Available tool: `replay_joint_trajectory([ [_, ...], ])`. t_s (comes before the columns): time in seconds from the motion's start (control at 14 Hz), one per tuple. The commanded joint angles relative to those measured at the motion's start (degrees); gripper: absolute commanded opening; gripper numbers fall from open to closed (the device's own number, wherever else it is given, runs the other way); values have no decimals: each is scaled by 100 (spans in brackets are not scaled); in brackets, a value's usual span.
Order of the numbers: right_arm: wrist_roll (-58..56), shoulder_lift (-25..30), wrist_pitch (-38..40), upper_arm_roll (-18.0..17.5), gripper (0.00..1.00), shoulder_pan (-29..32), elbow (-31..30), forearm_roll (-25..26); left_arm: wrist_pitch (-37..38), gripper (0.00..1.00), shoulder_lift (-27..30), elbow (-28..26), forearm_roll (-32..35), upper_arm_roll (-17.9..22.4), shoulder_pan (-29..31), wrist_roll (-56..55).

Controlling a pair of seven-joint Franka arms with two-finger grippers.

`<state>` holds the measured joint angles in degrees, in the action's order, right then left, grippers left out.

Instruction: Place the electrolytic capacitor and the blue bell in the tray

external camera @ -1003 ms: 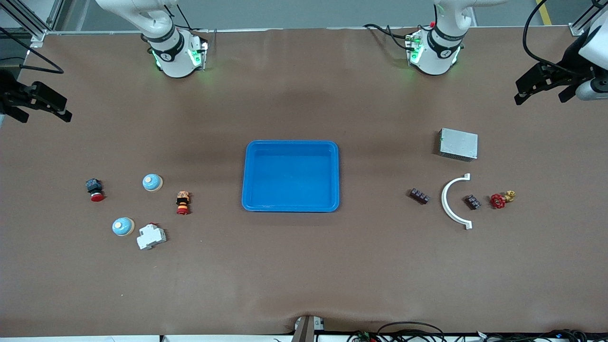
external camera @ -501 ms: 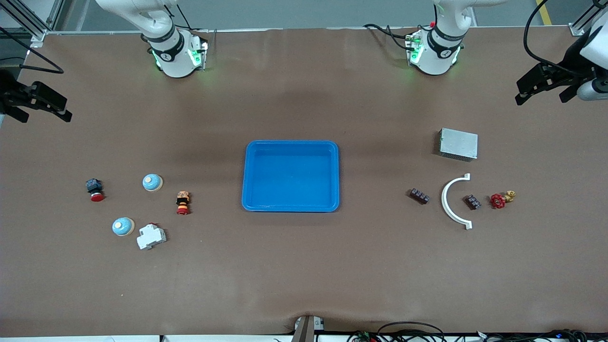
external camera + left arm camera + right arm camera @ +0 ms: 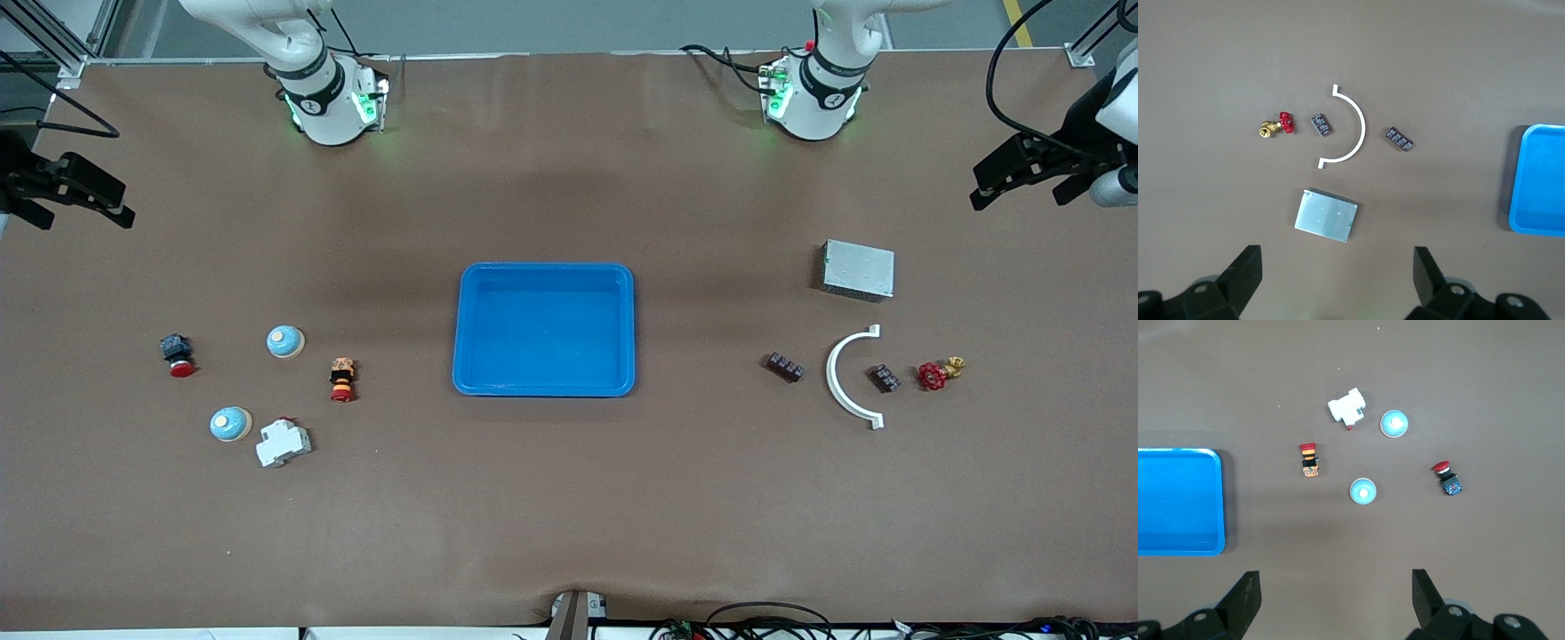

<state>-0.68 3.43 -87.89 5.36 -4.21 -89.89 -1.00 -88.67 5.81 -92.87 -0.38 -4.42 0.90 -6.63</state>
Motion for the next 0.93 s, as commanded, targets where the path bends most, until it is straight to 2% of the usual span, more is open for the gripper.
replay_joint_trajectory([
  [0.0,7,-53,97,-26,100,-36,85,91,166,100,-141,182,73,-15,41,-40],
  [0.5,15,-132,88,-43,100,-97,85,82,342,100,-247,138,55,-59,147,-93],
  [0.86,7,-439,88,-52,100,-185,77,82,342,100,-212,67,73,-85,130,-136],
])
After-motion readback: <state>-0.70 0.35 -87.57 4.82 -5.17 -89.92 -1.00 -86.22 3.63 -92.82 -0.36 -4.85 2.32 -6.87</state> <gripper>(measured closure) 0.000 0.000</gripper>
